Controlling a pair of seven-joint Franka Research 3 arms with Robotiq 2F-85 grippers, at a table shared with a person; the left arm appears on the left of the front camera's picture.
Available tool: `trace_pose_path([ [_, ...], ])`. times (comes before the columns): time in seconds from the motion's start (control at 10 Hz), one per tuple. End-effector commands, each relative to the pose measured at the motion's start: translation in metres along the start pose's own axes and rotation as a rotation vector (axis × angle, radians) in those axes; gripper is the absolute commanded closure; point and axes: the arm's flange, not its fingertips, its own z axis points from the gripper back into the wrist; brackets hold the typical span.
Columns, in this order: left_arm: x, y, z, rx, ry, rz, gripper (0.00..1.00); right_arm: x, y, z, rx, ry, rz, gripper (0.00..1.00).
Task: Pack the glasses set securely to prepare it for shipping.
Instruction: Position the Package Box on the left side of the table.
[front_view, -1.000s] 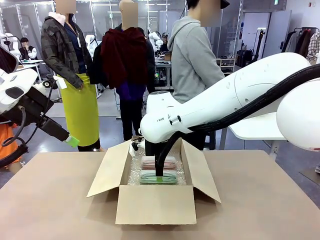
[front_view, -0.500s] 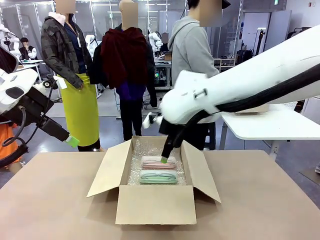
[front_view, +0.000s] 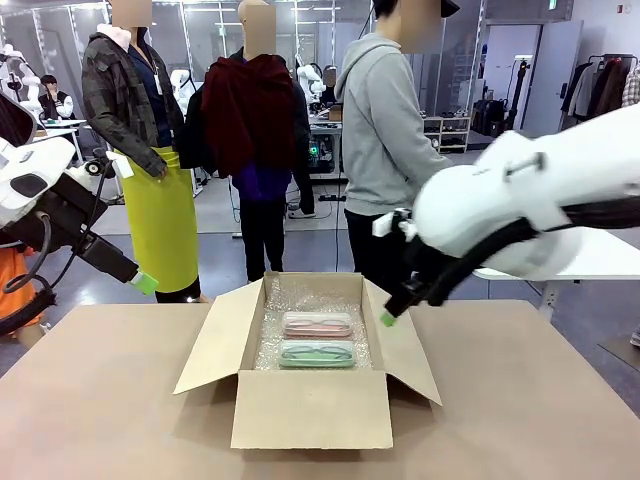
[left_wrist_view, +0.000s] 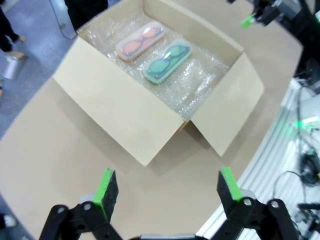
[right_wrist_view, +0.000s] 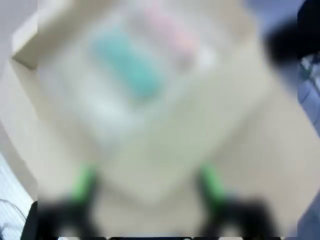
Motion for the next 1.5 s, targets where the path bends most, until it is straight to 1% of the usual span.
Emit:
trace_pose_path([
  [0.0,0.0,0.001,0.001,-0.016,-0.009,-0.007,0.0,-0.028,0.008,0.035,-0.006,-0.018,-0.105,0.0],
  [0.2,0.0,0.001,0.001,-0.016,-0.009,-0.007,0.0,-0.057,0.002,0.072,0.014,0.011,-0.189,0.0],
  [0.3,0.0,0.001,0.001,-0.016,-0.009,-0.007,0.0,-0.066,0.002,0.084,0.019,0.014,-0.196,0.0],
  [0.5,0.0,0.001,0.001,-0.016,-0.009,-0.007,0.0,-0.093,0.0,0.114,-0.009,0.006,-0.225,0.0],
  [0.7,0.0,0.001,0.001,-0.016,-0.009,-0.007,0.0,-0.114,0.0,0.129,-0.03,-0.01,-0.261,0.0],
  [0.8,0.0,0.001,0.001,-0.016,-0.009,-0.007,0.0,-0.116,-0.001,0.124,-0.023,-0.004,-0.265,0.0],
  [0.9,0.0,0.001,0.001,-0.016,-0.009,-0.007,0.0,-0.112,-0.003,0.11,-0.017,-0.031,-0.236,0.0],
  [1.0,0.0,0.001,0.001,-0.016,-0.009,-0.007,0.0,-0.092,-0.016,0.14,-0.016,-0.021,-0.231,0.0],
  [1.4,0.0,0.001,0.001,-0.016,-0.009,-0.007,0.0,-0.092,-0.016,0.14,-0.016,-0.021,-0.231,0.0],
])
